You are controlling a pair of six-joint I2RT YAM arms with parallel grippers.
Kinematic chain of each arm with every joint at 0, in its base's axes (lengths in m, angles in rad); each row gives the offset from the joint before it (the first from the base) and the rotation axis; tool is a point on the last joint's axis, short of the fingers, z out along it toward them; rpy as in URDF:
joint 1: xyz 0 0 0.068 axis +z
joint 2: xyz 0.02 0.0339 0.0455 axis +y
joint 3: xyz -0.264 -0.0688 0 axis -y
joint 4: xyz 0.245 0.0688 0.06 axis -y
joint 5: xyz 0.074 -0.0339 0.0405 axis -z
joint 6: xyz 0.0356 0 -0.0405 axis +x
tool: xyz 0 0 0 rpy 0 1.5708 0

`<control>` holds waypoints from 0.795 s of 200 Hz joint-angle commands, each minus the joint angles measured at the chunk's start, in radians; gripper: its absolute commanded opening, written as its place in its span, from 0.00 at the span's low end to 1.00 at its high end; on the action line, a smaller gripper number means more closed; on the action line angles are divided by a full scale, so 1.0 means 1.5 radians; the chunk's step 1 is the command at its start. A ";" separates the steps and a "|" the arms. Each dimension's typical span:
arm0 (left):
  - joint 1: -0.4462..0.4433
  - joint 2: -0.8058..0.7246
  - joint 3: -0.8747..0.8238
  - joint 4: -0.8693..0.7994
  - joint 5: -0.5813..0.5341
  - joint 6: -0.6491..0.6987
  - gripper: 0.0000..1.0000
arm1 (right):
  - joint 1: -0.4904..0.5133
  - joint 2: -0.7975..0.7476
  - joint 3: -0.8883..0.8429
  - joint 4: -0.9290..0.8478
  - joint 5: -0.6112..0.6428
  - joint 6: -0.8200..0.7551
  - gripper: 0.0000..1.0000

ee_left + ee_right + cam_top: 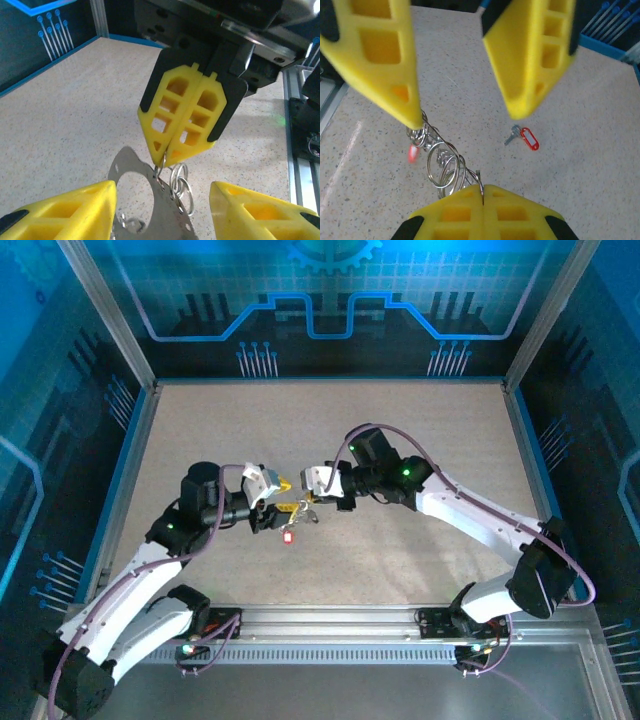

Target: Put the keys on the keyring

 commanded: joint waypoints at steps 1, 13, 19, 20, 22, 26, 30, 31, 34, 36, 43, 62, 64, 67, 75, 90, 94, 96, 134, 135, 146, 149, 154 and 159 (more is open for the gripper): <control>-0.004 -0.007 -0.005 0.015 -0.032 -0.031 0.54 | 0.012 -0.002 0.034 0.045 0.018 0.120 0.00; -0.004 0.004 0.002 0.004 -0.044 -0.031 0.54 | 0.012 -0.007 0.033 0.058 0.004 0.139 0.00; -0.003 0.010 0.007 -0.002 -0.045 -0.030 0.53 | 0.014 -0.007 0.034 0.059 -0.001 0.141 0.00; -0.003 0.011 0.007 -0.003 -0.044 -0.031 0.53 | 0.015 -0.006 0.035 0.058 -0.001 0.141 0.00; -0.004 0.013 0.008 -0.004 -0.043 -0.031 0.53 | 0.015 -0.006 0.036 0.057 -0.003 0.139 0.00; -0.004 0.016 0.010 -0.005 -0.042 -0.030 0.53 | 0.017 -0.004 0.041 0.051 -0.004 0.132 0.00; -0.004 0.020 0.010 -0.004 -0.037 -0.030 0.52 | 0.019 -0.004 0.045 0.041 -0.003 0.123 0.00; -0.004 0.020 0.010 -0.004 -0.036 -0.029 0.52 | 0.020 -0.004 0.047 0.039 -0.003 0.122 0.00; -0.004 0.023 0.011 -0.003 -0.033 -0.027 0.51 | 0.021 -0.003 0.053 0.031 0.000 0.114 0.00; -0.004 0.026 0.012 -0.004 -0.030 -0.025 0.50 | 0.022 -0.002 0.055 0.026 0.003 0.110 0.00; -0.004 0.032 0.018 -0.013 -0.023 -0.015 0.47 | 0.024 0.001 0.067 0.004 0.015 0.090 0.00; -0.004 0.042 0.040 -0.053 -0.026 0.011 0.37 | 0.027 0.001 0.087 -0.027 0.032 0.059 0.00; -0.004 0.043 0.042 -0.056 -0.027 0.012 0.36 | 0.027 0.000 0.088 -0.028 0.032 0.057 0.00; -0.004 0.042 0.043 -0.059 -0.028 0.014 0.35 | 0.027 0.000 0.090 -0.029 0.032 0.055 0.00; -0.004 0.040 0.043 -0.062 -0.028 0.020 0.32 | 0.028 0.000 0.095 -0.033 0.031 0.051 0.00; -0.004 0.036 0.040 -0.058 -0.017 0.022 0.29 | 0.027 0.003 0.104 -0.040 0.034 0.052 0.00; -0.004 0.035 0.041 -0.059 -0.014 0.022 0.28 | 0.027 0.003 0.104 -0.040 0.035 0.055 0.00; -0.004 0.034 0.042 -0.059 -0.013 0.021 0.27 | 0.027 0.003 0.104 -0.038 0.036 0.056 0.00; -0.004 0.024 0.047 -0.049 -0.008 -0.004 0.21 | 0.026 0.003 0.093 0.016 0.048 0.143 0.00; -0.004 0.023 0.048 -0.048 -0.008 -0.005 0.21 | 0.026 0.002 0.091 0.019 0.048 0.146 0.00; -0.004 0.020 0.046 -0.038 -0.009 -0.015 0.24 | 0.030 -0.004 0.070 0.057 0.057 0.178 0.00; -0.004 0.020 0.046 -0.034 -0.011 -0.019 0.25 | 0.032 -0.004 0.065 0.065 0.059 0.183 0.00; -0.004 0.018 0.047 -0.030 -0.012 -0.026 0.25 | 0.035 -0.005 0.060 0.074 0.064 0.191 0.00; -0.003 0.016 0.045 -0.023 -0.015 -0.034 0.26 | 0.037 -0.005 0.058 0.078 0.067 0.196 0.00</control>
